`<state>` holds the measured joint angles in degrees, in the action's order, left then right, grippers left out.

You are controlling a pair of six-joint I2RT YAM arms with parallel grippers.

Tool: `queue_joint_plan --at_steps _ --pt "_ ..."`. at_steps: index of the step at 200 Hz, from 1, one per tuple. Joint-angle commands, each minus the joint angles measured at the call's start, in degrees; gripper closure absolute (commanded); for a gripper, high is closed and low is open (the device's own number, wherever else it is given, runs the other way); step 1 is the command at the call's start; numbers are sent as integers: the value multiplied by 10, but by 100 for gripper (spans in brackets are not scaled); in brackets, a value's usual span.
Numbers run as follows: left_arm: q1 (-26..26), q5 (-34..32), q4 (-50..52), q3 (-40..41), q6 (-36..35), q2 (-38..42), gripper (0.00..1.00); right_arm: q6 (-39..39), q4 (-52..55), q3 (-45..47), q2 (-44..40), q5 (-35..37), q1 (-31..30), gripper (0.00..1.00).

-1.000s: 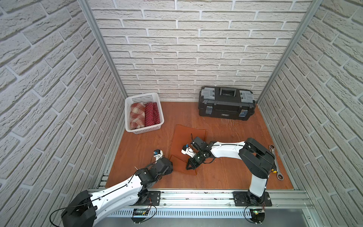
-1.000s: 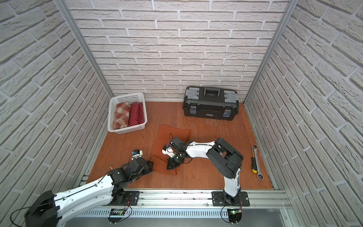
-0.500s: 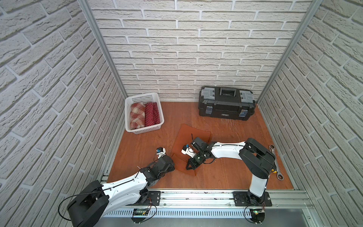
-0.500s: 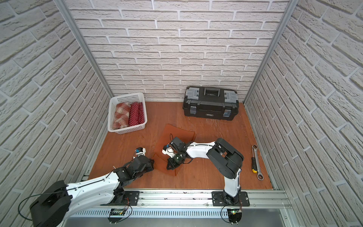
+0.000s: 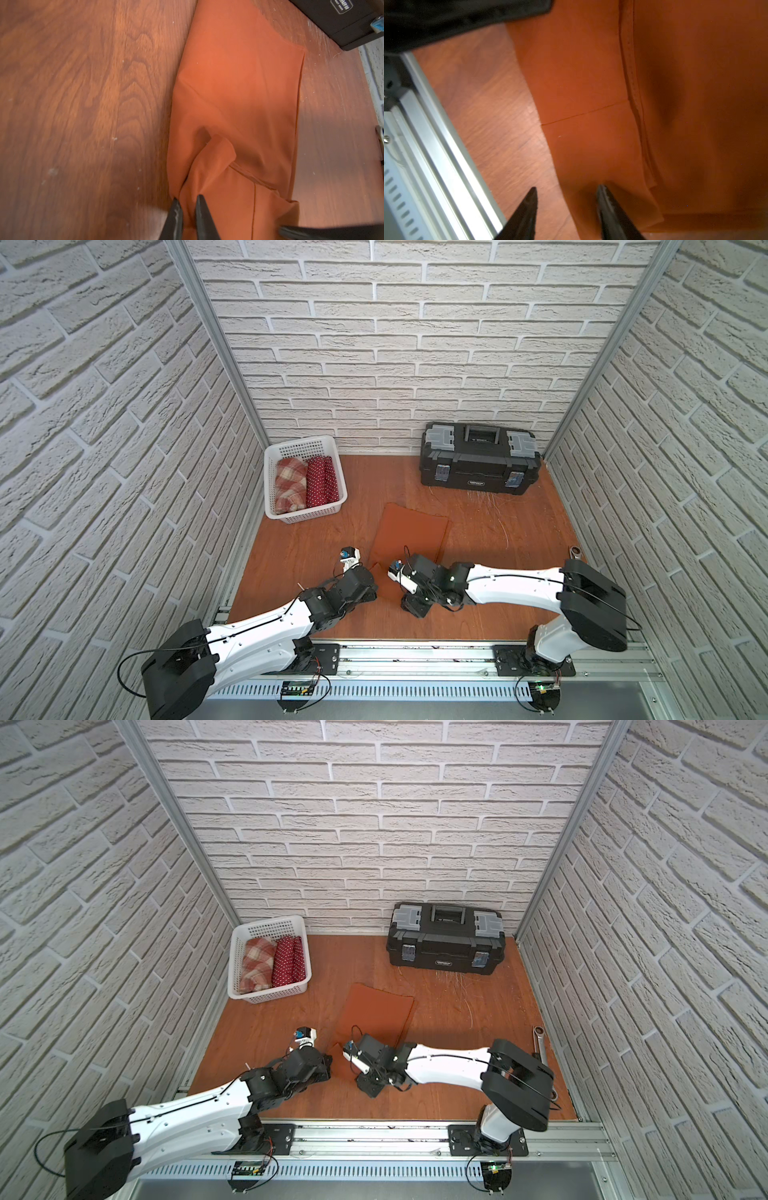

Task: Roll up the skirts
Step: Roll the skirt at the center of the board.

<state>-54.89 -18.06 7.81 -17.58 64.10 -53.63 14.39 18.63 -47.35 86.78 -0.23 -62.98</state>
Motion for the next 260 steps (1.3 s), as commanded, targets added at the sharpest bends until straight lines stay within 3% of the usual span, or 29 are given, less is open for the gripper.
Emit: queue_joint_plan --at_steps 1,32,84,150,184,209,260 --pt "-12 -26 53 -5 33 11 100 -16 -30 42 -55 154 -30 42" --pt "-15 -24 74 -11 52 17 100 -76 -78 87 -94 305 -135 31" --pt "-16 -9 97 -26 73 16 100 -148 -171 55 23 490 -253 26" --pt "-16 14 120 -37 95 17 100 -200 -201 -11 155 533 -252 18" --pt "-19 24 118 -21 109 36 100 -168 -169 -39 218 559 -223 16" --pt "-19 31 127 -12 115 53 100 -112 -89 -77 249 601 -195 16" --pt "-19 42 146 -11 107 58 100 -84 -15 -115 297 637 -172 33"
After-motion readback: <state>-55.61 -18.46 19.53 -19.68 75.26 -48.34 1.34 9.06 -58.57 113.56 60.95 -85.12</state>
